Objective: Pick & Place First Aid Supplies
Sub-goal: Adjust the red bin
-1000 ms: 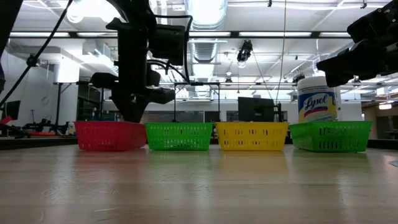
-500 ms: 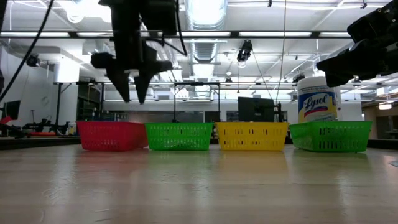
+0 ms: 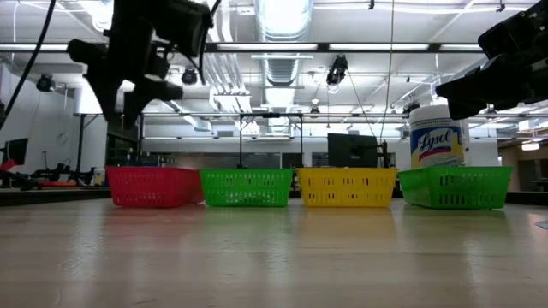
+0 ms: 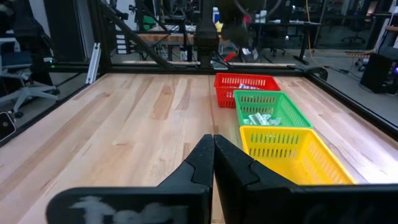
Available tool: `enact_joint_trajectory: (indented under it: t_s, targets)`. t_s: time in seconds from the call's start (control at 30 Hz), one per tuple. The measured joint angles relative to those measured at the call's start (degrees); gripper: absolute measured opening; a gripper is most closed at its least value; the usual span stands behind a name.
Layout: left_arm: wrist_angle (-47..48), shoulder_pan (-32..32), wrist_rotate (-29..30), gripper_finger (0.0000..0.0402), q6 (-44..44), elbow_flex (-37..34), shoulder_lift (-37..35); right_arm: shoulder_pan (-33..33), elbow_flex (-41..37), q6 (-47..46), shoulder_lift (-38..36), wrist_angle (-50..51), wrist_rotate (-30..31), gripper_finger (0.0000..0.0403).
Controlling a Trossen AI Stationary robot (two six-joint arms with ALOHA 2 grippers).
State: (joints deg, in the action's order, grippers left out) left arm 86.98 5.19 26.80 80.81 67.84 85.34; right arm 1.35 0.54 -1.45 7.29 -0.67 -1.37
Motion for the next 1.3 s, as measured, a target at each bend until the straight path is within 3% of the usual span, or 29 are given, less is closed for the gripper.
enact_joint_trajectory:
  t_s: [0.3, 0.5, 1.3]
  targets:
    - [-1.6, 0.0, -4.4, 0.0188, 2.1, -9.6, -0.1, 0.0, 0.0, 0.0, 0.0, 0.0, 0.0, 0.0008]
    - [-7.6, 0.0, -6.2, 0.0188, 1.1, -12.9, -0.1, 0.0, 0.0, 0.1, 0.0, 0.0, 0.0, 0.0008]
    - [-16.4, -0.1, -10.3, 0.0188, -1.5, -14.4, -0.1, 0.0, 0.0, 0.0, 0.0, 0.0, 0.0, 0.0008]
